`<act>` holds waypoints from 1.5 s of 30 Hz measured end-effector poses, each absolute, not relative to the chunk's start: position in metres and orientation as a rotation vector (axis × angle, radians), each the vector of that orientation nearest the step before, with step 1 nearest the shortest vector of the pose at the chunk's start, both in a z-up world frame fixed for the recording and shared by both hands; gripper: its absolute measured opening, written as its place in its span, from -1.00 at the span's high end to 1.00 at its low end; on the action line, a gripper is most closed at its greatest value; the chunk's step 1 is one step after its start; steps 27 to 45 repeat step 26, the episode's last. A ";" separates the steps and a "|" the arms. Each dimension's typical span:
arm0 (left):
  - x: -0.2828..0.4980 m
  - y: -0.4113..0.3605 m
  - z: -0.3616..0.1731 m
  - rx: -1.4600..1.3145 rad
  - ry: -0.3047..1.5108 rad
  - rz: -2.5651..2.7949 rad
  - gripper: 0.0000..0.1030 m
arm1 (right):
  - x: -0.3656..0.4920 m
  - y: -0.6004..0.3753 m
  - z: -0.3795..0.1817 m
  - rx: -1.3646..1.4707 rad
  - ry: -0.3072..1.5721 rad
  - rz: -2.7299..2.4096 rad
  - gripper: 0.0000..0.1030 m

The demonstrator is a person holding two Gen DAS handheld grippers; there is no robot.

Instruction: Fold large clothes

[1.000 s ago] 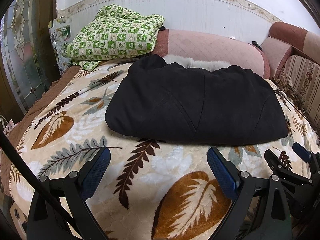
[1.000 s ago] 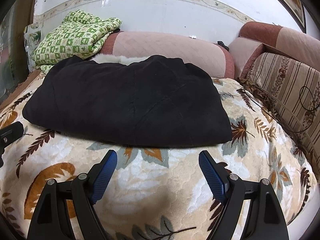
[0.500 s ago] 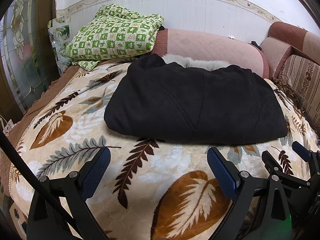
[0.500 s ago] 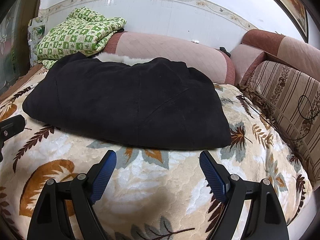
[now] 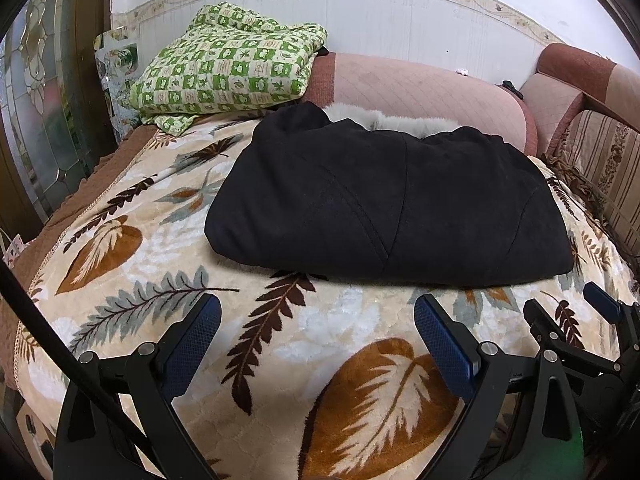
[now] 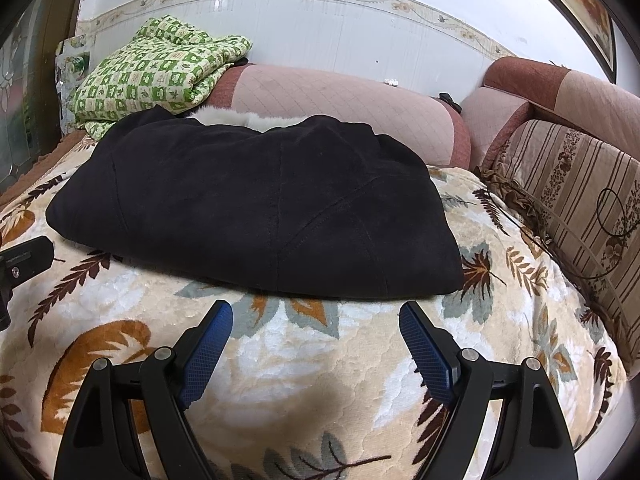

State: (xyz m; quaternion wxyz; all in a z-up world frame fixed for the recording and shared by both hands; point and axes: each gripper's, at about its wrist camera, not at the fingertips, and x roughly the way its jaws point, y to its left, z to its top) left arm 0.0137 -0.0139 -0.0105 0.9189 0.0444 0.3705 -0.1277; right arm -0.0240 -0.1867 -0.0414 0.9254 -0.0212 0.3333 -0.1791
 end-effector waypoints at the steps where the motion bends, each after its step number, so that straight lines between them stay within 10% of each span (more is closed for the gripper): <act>1: 0.014 -0.013 -0.011 0.090 0.763 -0.263 -0.88 | -0.024 -0.187 -0.041 -0.043 0.683 -0.367 -0.72; 45: 0.014 -0.013 -0.013 0.106 0.744 -0.268 -0.88 | -0.024 -0.196 -0.042 -0.012 0.685 -0.364 -0.73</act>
